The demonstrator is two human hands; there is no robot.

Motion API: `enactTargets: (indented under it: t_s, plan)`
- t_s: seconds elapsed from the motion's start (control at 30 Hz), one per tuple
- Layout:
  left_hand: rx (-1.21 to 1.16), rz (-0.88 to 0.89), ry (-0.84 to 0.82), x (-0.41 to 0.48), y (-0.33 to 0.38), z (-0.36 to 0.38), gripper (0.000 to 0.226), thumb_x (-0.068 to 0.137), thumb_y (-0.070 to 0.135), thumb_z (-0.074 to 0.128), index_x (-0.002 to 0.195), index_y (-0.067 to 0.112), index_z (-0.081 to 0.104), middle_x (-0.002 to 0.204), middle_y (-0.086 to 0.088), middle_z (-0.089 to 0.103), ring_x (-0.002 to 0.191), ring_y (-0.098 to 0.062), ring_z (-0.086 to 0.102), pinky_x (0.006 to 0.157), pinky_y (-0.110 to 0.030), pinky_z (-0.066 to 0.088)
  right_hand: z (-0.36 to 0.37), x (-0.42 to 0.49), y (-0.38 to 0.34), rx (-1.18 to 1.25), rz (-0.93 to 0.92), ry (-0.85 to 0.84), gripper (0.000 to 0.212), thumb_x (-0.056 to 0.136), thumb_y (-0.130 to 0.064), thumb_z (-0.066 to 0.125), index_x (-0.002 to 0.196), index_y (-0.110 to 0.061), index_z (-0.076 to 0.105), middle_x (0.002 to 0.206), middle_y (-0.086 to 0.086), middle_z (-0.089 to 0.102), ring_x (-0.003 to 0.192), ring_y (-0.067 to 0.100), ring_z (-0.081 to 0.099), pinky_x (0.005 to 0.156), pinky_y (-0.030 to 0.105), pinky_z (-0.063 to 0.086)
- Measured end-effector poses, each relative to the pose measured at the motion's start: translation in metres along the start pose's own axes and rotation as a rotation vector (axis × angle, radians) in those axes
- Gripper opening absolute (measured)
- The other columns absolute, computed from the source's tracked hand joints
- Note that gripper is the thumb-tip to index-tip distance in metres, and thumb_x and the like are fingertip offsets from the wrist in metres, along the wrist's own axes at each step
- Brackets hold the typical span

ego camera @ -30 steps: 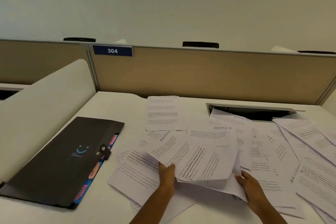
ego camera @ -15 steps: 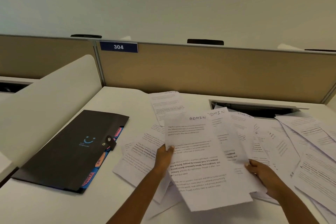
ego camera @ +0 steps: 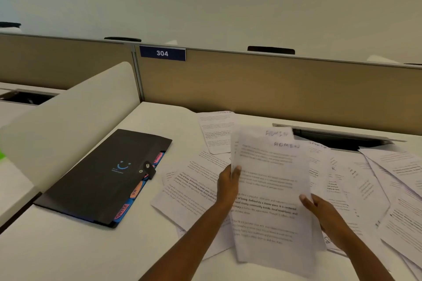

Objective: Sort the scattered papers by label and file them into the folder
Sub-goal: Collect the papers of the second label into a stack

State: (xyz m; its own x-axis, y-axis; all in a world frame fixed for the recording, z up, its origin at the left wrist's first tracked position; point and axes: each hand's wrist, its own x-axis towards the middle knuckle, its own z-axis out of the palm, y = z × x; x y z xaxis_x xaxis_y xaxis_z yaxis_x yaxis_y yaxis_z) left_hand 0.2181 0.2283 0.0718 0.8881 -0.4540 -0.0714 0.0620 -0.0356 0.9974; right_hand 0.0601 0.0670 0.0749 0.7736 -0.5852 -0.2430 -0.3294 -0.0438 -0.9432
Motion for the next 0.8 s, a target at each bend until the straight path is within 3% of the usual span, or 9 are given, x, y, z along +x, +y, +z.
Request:
enactTargets:
  t_s: [0.1,0.17,0.27,0.4,0.47,0.53,0.63,0.73,0.8]
  plan:
    - [-0.014,0.119,-0.070,0.001,0.015,0.005,0.014,0.092,0.035,0.046,0.091,0.026,0.055,0.086,-0.001,0.065,0.076,-0.015,0.066,0.071,-0.032,0.058,0.001,0.005,-0.008,0.008,-0.095,0.155,0.014,0.080,-0.015,0.066,0.094,-0.018,0.062,0.098,0.014,0.068,0.079,0.024,0.064,0.063,0.033,0.051]
    - [0.011,0.181,-0.150,0.001,0.024,0.008,0.035,0.080,0.055,0.048,0.096,0.025,0.054,0.087,0.003,0.065,0.072,-0.005,0.066,0.068,-0.026,0.058,0.001,0.007,-0.014,0.060,-0.161,0.226,0.013,0.082,-0.005,0.062,0.086,-0.017,0.060,0.090,0.012,0.066,0.078,0.028,0.062,0.060,0.030,0.048]
    - [0.071,0.237,-0.224,0.005,0.024,0.010,0.073,0.055,0.083,0.048,0.101,0.027,0.051,0.092,0.007,0.064,0.079,-0.008,0.066,0.069,-0.027,0.058,0.002,0.008,-0.017,0.142,-0.204,0.282,0.013,0.084,-0.003,0.059,0.096,-0.007,0.057,0.087,0.004,0.063,0.079,0.027,0.060,0.052,0.019,0.053]
    - [0.228,0.262,-0.293,0.005,0.008,0.010,0.087,0.049,0.090,0.044,0.106,0.025,0.049,0.104,-0.003,0.062,0.091,-0.016,0.063,0.072,-0.022,0.056,0.003,0.008,-0.008,0.115,-0.184,0.243,0.027,0.083,-0.004,0.060,0.108,-0.010,0.052,0.093,0.004,0.062,0.082,0.017,0.060,0.056,0.020,0.056]
    - [0.270,0.231,-0.322,0.003,-0.002,0.007,0.089,0.052,0.090,0.042,0.113,0.026,0.049,0.111,-0.005,0.061,0.098,-0.019,0.063,0.078,-0.029,0.056,0.004,0.007,0.001,0.062,-0.180,0.229,0.024,0.084,-0.004,0.058,0.107,-0.011,0.052,0.093,0.007,0.061,0.080,0.019,0.061,0.055,0.019,0.055]
    - [0.306,0.182,-0.334,0.000,-0.010,0.001,0.085,0.058,0.088,0.040,0.121,0.030,0.046,0.120,-0.003,0.058,0.107,-0.018,0.059,0.086,-0.038,0.054,0.003,0.006,0.006,0.030,-0.185,0.265,0.020,0.085,-0.004,0.057,0.105,-0.007,0.053,0.094,0.012,0.060,0.082,0.031,0.060,0.061,0.029,0.053]
    - [0.685,0.076,-0.238,0.000,-0.021,-0.014,0.100,0.065,0.084,0.026,0.142,0.021,0.024,0.144,-0.008,0.037,0.132,-0.024,0.036,0.109,-0.047,0.031,-0.004,0.006,0.011,0.039,-0.175,0.339,0.024,0.086,-0.007,0.057,0.109,-0.003,0.055,0.094,0.012,0.060,0.084,0.032,0.057,0.073,0.040,0.052]
    - [1.164,-0.069,-0.206,0.000,-0.040,-0.033,0.093,0.083,0.063,0.042,0.147,0.014,-0.004,0.154,-0.018,0.003,0.143,-0.033,0.004,0.113,-0.049,0.010,-0.013,0.005,0.014,0.102,-0.174,0.402,0.021,0.087,-0.009,0.056,0.108,-0.005,0.054,0.087,0.006,0.061,0.083,0.032,0.057,0.059,0.026,0.057]
    - [1.263,-0.153,-0.214,-0.001,-0.050,-0.042,0.096,0.084,0.057,0.048,0.146,0.013,-0.010,0.152,-0.025,-0.008,0.141,-0.039,-0.005,0.112,-0.054,0.006,-0.019,0.005,0.016,0.158,-0.164,0.454,0.026,0.088,-0.008,0.055,0.113,0.000,0.053,0.092,0.011,0.059,0.086,0.032,0.055,0.069,0.035,0.054]
